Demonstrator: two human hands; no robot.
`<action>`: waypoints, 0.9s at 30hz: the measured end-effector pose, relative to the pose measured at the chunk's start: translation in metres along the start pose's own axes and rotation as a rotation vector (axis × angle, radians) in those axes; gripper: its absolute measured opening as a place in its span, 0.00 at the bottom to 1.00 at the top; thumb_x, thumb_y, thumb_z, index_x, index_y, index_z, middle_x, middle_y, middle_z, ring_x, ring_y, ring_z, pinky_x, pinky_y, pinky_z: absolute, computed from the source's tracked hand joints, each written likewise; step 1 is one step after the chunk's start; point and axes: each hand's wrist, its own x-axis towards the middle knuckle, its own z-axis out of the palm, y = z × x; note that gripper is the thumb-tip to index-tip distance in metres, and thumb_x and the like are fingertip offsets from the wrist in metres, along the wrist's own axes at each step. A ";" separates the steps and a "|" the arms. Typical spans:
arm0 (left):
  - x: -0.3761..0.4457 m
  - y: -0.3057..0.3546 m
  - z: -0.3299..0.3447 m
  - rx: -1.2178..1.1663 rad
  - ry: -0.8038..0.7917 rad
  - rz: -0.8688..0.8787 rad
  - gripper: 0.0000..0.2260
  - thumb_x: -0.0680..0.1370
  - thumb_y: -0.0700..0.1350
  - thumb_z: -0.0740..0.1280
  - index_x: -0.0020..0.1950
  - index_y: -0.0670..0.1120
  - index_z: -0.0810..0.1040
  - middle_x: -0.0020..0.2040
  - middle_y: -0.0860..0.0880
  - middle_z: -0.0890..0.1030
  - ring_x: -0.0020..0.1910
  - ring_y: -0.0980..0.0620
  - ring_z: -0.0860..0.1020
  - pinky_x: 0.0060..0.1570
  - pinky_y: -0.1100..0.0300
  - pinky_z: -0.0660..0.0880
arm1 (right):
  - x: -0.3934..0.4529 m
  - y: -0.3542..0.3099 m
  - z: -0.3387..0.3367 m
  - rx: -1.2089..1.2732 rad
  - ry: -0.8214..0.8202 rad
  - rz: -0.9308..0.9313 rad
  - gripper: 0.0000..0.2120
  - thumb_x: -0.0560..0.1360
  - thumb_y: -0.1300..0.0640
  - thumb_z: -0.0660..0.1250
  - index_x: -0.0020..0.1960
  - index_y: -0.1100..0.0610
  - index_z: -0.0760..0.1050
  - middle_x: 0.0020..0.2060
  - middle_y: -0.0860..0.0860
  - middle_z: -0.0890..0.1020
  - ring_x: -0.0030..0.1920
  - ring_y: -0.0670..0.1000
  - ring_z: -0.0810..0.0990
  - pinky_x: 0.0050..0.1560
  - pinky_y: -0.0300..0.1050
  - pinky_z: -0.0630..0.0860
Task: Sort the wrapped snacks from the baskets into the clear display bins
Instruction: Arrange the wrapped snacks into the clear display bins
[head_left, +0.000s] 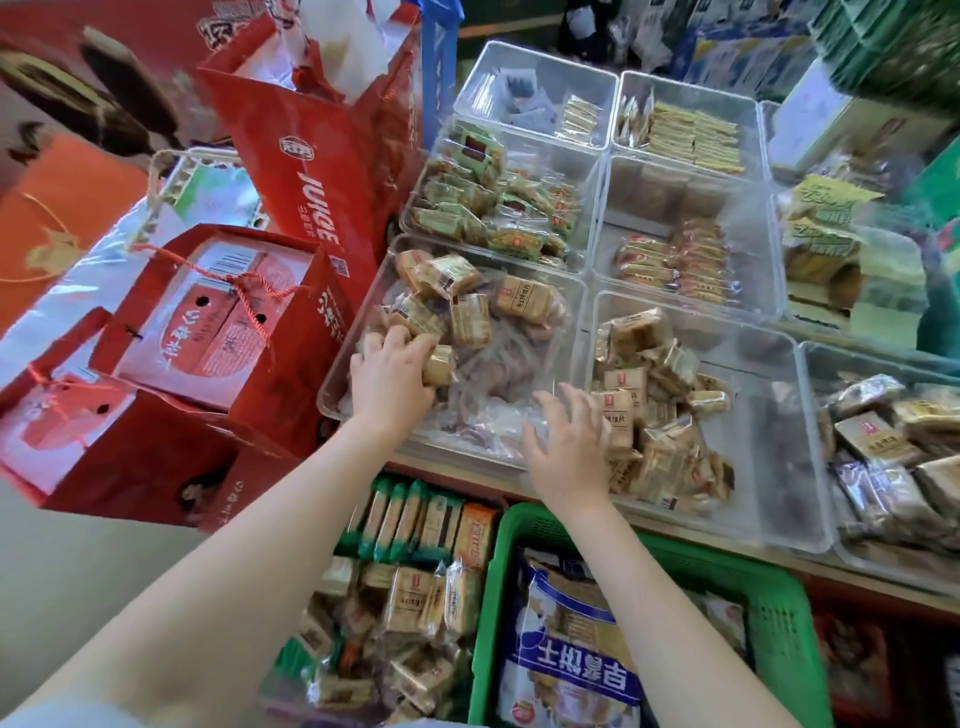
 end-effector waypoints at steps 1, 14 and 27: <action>-0.001 0.000 -0.002 -0.016 0.044 0.034 0.22 0.73 0.49 0.71 0.67 0.53 0.75 0.63 0.47 0.75 0.60 0.43 0.71 0.56 0.47 0.71 | -0.002 0.001 -0.004 0.052 0.025 -0.004 0.16 0.80 0.53 0.62 0.67 0.54 0.74 0.70 0.54 0.72 0.74 0.56 0.63 0.75 0.60 0.56; -0.075 0.085 -0.020 -0.924 -0.307 0.107 0.12 0.81 0.54 0.65 0.63 0.55 0.78 0.54 0.55 0.78 0.49 0.60 0.78 0.49 0.63 0.77 | -0.049 0.005 -0.077 1.040 -0.033 0.392 0.08 0.80 0.51 0.67 0.58 0.51 0.76 0.52 0.52 0.85 0.51 0.51 0.85 0.52 0.49 0.83; -0.078 0.064 0.044 -0.628 -0.088 0.182 0.04 0.73 0.46 0.76 0.47 0.51 0.87 0.46 0.56 0.84 0.49 0.57 0.77 0.55 0.60 0.72 | 0.013 0.114 -0.048 -0.078 0.235 0.267 0.19 0.81 0.52 0.64 0.71 0.51 0.74 0.66 0.52 0.78 0.67 0.57 0.70 0.62 0.53 0.72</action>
